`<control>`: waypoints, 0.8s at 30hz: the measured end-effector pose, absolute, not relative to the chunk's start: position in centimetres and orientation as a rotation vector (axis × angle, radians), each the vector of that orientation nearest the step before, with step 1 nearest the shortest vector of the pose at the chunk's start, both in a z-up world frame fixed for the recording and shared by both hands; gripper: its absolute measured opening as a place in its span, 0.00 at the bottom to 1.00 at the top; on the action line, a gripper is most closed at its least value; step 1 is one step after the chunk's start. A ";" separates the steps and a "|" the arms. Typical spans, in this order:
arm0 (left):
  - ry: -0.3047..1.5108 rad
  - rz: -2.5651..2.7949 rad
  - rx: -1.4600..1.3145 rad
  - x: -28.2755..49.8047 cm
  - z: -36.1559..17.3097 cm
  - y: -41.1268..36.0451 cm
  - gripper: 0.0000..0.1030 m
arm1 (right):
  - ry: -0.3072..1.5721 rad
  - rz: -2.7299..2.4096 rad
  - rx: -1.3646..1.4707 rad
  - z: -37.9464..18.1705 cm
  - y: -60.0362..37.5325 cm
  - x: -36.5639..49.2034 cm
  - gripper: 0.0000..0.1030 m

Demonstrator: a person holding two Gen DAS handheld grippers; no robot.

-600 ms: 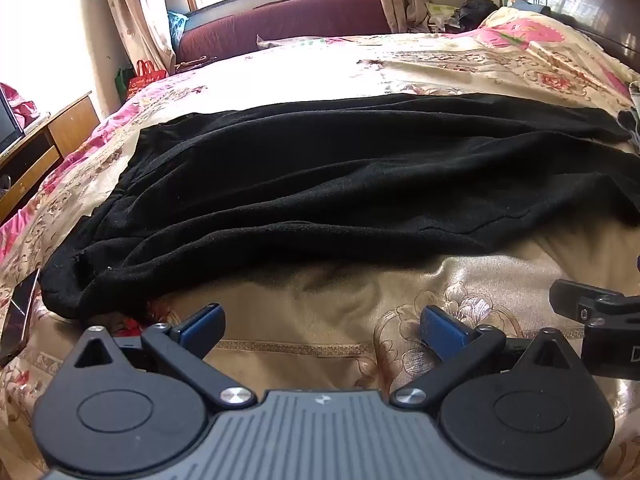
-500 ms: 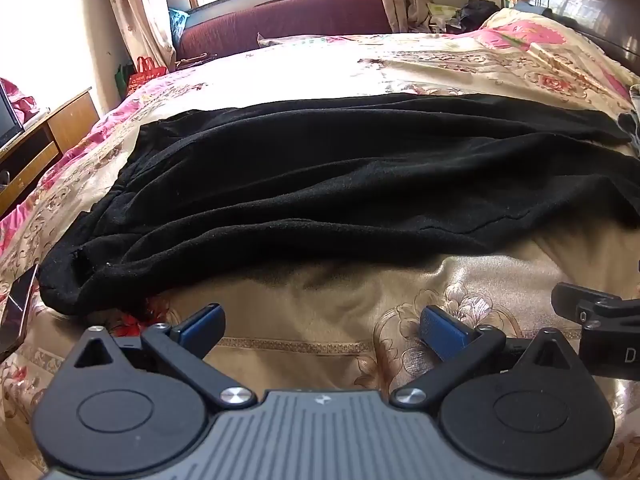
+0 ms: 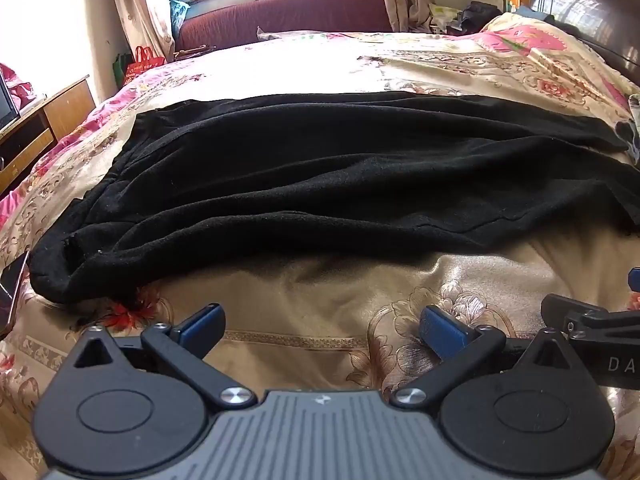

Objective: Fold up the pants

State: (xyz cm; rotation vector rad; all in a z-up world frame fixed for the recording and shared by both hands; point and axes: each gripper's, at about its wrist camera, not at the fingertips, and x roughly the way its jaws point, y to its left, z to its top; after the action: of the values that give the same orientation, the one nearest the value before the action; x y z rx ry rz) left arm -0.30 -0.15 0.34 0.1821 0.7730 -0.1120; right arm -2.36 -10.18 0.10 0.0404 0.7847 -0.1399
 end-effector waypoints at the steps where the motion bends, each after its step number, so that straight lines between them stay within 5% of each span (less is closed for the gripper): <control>1: 0.772 -0.113 0.183 -0.4 0.4 -0.3 1.00 | 0.786 -0.139 0.041 0.1 -10.3 -2.3 0.98; 24: 0.760 -0.124 0.188 -0.4 0.1 0.1 1.00 | 0.780 -0.139 0.029 0.1 -9.8 -2.5 0.98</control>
State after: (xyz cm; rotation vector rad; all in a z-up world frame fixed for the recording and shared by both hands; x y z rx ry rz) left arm -0.43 0.05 0.09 0.1878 0.7600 -0.1240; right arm -2.49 -9.80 0.13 0.0288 0.7797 -0.1389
